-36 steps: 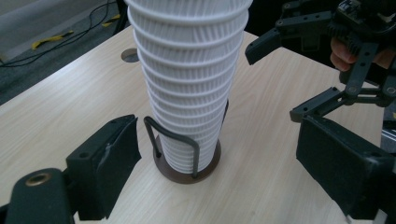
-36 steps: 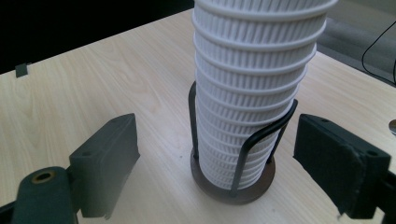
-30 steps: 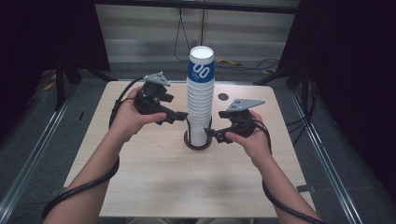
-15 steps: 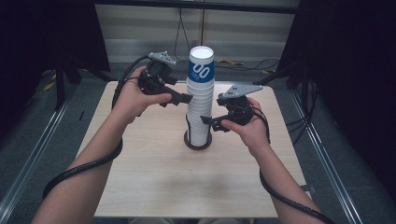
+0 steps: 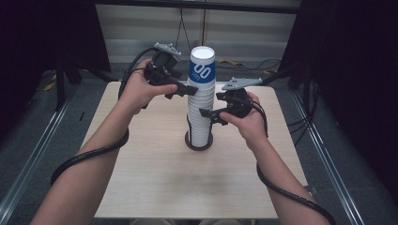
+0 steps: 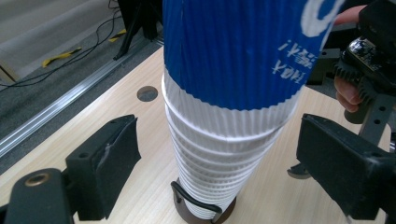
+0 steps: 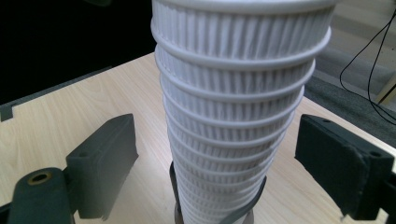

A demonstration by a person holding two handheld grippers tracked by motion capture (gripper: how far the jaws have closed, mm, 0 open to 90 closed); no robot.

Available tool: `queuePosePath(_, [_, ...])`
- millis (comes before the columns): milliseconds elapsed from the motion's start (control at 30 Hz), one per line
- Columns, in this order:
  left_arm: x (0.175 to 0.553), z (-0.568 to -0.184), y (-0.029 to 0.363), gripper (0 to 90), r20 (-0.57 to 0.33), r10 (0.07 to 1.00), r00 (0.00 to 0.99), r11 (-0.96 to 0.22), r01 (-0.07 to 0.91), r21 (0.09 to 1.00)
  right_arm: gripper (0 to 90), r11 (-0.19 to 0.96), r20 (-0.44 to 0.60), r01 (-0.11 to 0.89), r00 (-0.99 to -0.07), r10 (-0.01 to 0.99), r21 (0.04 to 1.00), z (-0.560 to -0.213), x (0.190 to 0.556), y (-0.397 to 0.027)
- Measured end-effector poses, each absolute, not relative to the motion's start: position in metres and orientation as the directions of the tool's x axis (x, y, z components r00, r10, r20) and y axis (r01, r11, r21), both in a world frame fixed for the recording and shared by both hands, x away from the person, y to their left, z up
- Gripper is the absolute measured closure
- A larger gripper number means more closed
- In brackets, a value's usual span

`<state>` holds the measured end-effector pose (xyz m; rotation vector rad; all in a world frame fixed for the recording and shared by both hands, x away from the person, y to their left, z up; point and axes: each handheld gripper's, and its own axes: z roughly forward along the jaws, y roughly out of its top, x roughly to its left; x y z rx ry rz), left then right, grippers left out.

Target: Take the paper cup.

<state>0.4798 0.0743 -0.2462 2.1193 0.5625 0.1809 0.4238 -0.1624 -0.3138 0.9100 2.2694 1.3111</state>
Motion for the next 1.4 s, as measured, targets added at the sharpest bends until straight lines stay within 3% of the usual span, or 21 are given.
queuePosePath(667, [0.495, -0.254, 0.047, 10.3, -0.106, 0.398, 0.911, -0.506, 0.314, 0.803, 11.9, 0.345, 0.021, 0.358, -0.721, 0.693, 0.868, -0.312, 0.436, -0.161])
queuePosePath(1400, [0.492, -0.250, 0.041, 13.3, -0.079, 0.414, 0.907, -0.526, 0.309, 0.792, 11.2, 0.274, 0.055, 0.349, -0.701, 0.711, 0.896, -0.302, 0.439, -0.154])
